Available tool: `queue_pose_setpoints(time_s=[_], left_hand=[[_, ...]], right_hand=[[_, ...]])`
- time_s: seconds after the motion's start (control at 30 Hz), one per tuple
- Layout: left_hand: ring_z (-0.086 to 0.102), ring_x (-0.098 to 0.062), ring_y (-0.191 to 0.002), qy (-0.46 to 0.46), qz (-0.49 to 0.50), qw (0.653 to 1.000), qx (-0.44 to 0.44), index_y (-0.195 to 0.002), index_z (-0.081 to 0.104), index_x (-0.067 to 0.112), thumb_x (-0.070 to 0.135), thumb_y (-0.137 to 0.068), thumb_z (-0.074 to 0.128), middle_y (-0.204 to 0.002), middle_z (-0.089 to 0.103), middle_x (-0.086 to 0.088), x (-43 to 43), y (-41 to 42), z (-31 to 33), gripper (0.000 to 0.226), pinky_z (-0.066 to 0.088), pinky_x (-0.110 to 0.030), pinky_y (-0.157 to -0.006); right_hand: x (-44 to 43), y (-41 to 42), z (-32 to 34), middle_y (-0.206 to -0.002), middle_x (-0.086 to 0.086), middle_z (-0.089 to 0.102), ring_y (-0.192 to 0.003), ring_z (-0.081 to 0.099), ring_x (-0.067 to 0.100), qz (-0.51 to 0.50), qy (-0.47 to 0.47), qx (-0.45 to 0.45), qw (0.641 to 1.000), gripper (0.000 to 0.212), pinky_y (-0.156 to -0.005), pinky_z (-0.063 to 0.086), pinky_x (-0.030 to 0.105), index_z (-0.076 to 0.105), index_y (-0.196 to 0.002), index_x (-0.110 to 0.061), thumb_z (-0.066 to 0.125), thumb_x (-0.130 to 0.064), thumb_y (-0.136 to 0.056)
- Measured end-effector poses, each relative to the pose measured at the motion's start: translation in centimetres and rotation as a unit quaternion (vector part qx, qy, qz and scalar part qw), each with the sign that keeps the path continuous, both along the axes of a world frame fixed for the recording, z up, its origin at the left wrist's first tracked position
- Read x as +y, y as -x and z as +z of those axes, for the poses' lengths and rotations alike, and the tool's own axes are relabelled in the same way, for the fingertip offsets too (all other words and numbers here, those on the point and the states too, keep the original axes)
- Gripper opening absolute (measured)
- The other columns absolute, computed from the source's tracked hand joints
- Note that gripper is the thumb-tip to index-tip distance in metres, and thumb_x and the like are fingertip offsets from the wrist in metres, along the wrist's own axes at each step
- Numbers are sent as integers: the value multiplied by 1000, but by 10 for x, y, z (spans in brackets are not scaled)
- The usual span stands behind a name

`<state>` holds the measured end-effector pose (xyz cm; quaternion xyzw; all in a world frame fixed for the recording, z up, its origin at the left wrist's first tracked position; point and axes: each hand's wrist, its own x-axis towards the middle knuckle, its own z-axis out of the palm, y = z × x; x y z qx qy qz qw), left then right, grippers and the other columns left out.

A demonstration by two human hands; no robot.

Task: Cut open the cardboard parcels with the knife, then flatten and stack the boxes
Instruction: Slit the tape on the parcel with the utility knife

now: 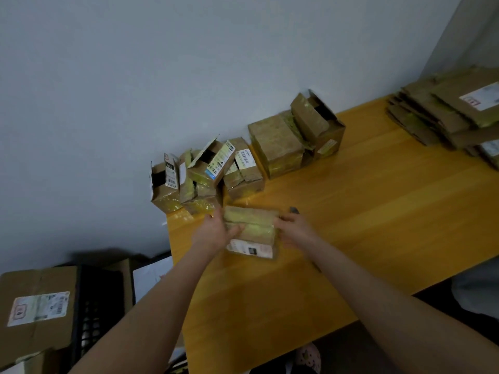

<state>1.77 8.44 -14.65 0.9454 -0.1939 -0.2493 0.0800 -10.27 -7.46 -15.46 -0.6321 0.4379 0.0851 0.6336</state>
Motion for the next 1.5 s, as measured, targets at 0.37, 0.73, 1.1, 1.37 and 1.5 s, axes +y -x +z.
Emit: queue_pose_setpoints(time_s=[0.37,0.73,1.1,1.37,1.5], left_hand=[[32,-26,-136,-85,-211,969,-94,-155,2,27,54,-78,70,-152,27,0,-16,7,8,106,37,-43,-105],[31,-25,-140,-111,-220,967,-71,-154,11,28,42,-75,78,-156,28,5,-24,-4,14,104,34,-44,-106],[26,-26,-144,-99,-213,971,-53,-155,11,27,35,-75,79,-160,20,2,-25,-4,15,105,31,-40,-111],[25,-28,-144,-78,-199,976,-47,-155,12,27,33,-74,81,-159,22,3,-23,-6,7,107,30,-42,-113],[24,-29,-144,-68,-190,979,-37,-155,13,26,30,-73,82,-159,22,1,-22,-8,4,107,28,-47,-115]], right_hand=[[-4,-14,-30,-139,9,46,-123,47,29,123,291,130,940,47,-97,45,41,44,-140,-19,49,-38,-97],[-13,14,-59,-104,6,62,-91,62,24,176,275,132,936,34,-72,55,36,52,-126,-13,50,-33,-98],[-5,27,-16,-96,12,69,-76,63,24,245,204,-67,945,49,-59,48,35,43,-143,-35,51,-30,-94],[3,26,-20,-71,0,56,-59,50,15,199,241,-41,949,49,-50,39,27,42,-143,-36,50,-31,-94],[8,23,-22,-68,0,53,-59,49,16,212,211,-59,952,44,-52,38,27,51,-135,-34,52,-27,-92]])
